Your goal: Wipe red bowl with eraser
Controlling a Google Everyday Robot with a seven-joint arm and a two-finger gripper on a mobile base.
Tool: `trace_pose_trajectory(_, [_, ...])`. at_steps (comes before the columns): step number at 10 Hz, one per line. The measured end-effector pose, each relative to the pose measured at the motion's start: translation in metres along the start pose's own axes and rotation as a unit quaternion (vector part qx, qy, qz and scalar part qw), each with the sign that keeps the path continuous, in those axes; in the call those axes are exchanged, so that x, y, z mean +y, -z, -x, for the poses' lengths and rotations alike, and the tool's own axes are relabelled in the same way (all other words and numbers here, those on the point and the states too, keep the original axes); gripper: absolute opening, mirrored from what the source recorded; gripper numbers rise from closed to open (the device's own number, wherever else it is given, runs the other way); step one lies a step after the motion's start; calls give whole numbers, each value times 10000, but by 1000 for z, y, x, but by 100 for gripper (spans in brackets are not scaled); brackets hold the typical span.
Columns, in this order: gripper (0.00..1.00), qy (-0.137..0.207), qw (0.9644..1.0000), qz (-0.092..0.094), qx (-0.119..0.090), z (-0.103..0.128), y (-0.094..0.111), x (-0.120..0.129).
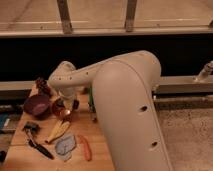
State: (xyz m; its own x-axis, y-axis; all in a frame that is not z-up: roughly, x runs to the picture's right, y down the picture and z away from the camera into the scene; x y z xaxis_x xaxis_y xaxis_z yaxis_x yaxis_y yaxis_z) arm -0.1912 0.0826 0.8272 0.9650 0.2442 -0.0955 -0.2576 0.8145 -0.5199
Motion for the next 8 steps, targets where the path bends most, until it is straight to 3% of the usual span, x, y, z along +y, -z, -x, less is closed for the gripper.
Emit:
trace_pose_trajectory(3, [0, -108, 9999, 0, 51, -6, -3, -8])
trace_pose_trajectory(8, [0, -226, 9996, -179, -14, -6, 0, -48])
